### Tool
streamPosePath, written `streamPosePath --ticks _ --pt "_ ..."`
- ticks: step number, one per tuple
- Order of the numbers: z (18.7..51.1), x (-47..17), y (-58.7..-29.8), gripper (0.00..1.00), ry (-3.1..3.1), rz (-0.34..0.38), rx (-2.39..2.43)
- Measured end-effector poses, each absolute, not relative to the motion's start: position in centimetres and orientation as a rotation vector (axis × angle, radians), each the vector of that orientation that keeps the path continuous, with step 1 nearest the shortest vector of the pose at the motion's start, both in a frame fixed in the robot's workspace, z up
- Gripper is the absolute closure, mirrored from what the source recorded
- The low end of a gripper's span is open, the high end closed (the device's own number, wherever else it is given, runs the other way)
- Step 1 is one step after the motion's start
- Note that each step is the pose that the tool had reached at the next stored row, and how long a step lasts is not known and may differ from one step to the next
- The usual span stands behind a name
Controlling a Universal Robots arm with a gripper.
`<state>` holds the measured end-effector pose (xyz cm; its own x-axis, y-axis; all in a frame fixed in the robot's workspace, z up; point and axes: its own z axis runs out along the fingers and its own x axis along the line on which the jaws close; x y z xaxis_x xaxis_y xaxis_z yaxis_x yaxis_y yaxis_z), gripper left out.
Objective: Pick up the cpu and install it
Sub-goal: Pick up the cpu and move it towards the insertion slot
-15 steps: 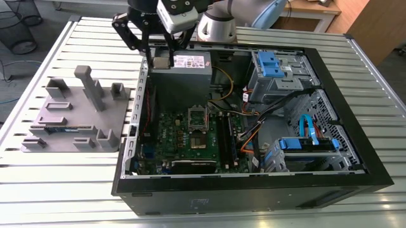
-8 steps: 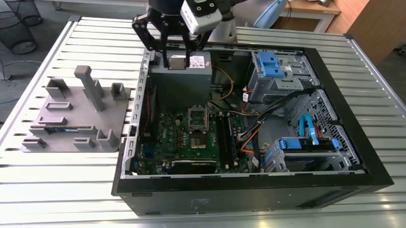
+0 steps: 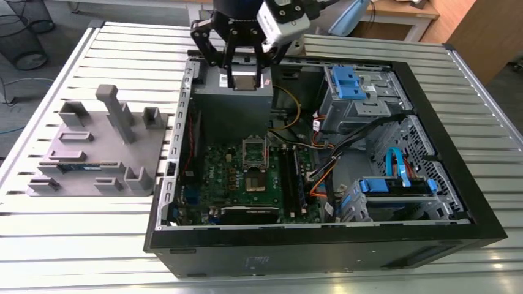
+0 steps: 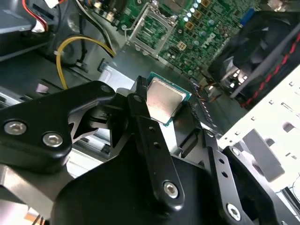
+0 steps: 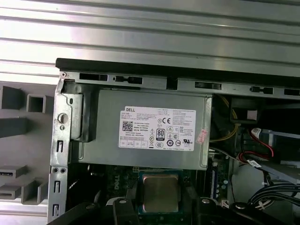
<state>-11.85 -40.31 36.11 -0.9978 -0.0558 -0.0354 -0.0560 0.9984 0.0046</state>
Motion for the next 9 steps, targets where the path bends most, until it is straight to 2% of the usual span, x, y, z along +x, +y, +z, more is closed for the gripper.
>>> streamPosePath --ticks 9 --pt "36.1 -10.5 -40.3 0.53 3.105 0.009 -0.087"
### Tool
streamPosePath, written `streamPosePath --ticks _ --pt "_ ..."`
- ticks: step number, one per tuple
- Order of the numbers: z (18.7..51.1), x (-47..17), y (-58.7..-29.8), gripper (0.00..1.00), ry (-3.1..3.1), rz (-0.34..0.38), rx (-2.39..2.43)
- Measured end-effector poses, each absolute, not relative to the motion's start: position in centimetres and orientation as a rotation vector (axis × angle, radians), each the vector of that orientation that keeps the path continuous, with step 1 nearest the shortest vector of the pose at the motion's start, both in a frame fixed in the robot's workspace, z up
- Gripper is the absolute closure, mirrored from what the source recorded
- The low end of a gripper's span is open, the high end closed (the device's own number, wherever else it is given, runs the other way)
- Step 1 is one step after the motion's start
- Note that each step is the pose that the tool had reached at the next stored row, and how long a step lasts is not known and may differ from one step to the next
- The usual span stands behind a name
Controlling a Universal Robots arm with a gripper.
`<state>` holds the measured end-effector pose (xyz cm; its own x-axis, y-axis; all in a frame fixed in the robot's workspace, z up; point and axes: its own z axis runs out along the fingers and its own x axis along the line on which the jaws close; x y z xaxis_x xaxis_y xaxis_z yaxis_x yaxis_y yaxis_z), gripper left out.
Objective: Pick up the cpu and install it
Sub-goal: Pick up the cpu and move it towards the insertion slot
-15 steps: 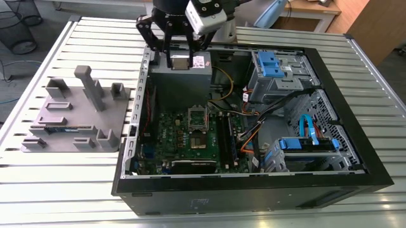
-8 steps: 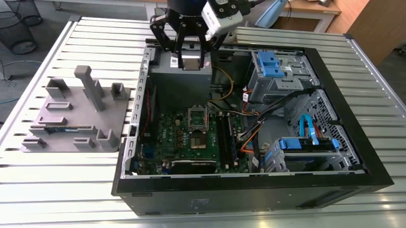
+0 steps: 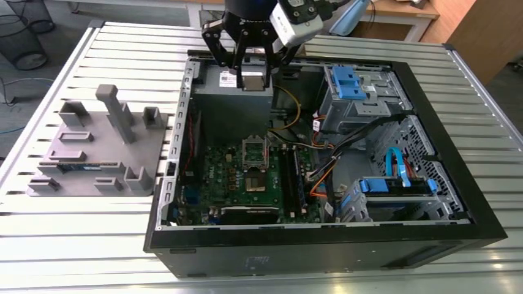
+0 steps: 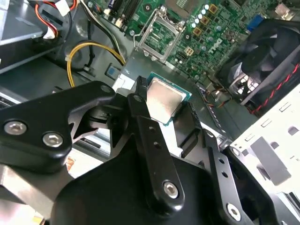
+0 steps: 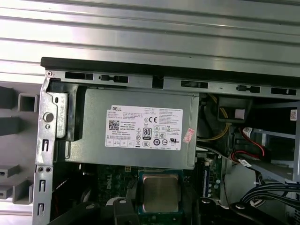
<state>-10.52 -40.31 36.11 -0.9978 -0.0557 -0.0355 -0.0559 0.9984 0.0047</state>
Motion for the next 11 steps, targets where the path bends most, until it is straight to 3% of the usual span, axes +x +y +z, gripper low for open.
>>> streamPosePath --ticks 11 --pt "35.94 -10.51 -41.02 0.53 3.105 0.007 -0.087"
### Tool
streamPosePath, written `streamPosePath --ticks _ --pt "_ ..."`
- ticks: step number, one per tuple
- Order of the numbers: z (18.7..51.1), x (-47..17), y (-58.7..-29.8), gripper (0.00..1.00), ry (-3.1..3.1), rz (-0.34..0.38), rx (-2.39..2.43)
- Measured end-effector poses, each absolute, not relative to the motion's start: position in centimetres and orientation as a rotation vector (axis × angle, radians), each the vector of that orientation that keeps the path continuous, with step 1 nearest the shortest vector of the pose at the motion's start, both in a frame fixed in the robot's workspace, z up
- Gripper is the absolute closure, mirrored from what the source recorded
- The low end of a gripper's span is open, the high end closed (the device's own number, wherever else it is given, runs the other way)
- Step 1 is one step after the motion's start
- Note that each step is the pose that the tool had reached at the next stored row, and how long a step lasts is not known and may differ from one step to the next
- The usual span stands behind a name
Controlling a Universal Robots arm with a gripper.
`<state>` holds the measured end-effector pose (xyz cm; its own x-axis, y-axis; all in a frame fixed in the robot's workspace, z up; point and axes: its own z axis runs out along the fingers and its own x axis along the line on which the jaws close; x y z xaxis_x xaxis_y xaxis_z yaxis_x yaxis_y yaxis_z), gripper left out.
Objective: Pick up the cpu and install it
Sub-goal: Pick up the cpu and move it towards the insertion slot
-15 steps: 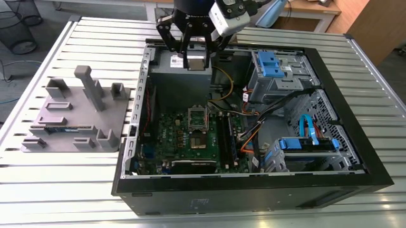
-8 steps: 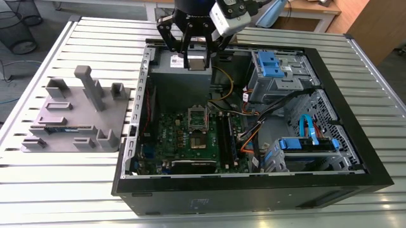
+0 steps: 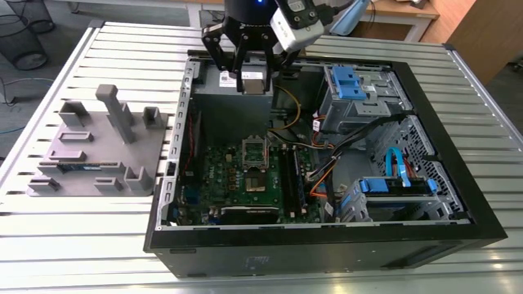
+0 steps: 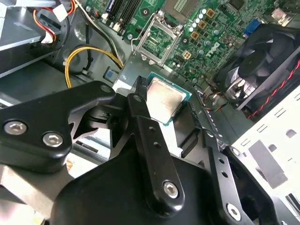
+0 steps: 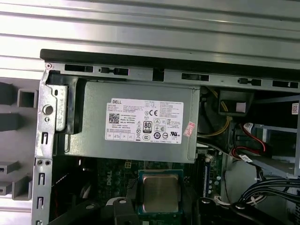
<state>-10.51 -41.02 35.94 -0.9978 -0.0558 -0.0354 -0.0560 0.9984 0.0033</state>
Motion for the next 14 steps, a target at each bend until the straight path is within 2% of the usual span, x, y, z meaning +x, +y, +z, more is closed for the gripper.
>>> streamPosePath --ticks 14 --pt "34.9 -10.5 -44.0 0.53 3.105 0.006 -0.085"
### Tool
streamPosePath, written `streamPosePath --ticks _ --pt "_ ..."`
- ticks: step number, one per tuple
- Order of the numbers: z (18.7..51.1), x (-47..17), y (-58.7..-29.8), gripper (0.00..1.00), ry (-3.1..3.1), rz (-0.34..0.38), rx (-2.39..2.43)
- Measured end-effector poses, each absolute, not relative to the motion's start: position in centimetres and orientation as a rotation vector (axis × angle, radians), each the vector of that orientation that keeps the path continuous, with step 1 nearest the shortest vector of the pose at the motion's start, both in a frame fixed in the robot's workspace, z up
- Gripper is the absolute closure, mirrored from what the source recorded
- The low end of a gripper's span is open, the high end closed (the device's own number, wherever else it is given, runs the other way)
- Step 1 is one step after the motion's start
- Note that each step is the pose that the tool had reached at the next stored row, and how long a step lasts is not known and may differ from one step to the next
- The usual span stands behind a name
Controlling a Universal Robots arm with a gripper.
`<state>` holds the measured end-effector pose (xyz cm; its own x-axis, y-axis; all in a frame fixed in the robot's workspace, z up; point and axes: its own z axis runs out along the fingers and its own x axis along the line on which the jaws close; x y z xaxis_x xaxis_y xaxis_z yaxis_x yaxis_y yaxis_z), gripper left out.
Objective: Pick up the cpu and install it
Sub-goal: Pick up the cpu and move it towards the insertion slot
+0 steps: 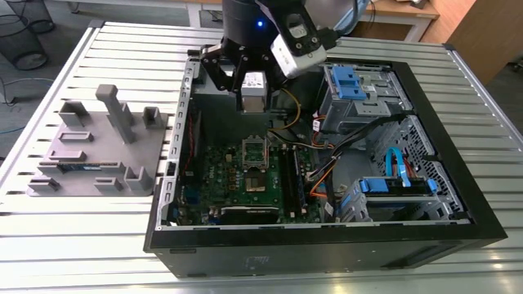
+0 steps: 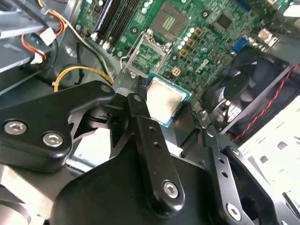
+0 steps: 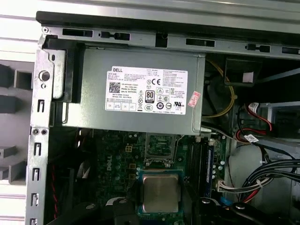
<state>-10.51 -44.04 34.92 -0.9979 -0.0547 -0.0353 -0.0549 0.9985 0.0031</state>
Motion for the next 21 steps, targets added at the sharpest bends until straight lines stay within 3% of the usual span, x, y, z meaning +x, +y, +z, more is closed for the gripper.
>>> streamPosePath --ticks 21 --pt "32.8 -10.2 -45.7 0.53 3.105 0.006 -0.08"
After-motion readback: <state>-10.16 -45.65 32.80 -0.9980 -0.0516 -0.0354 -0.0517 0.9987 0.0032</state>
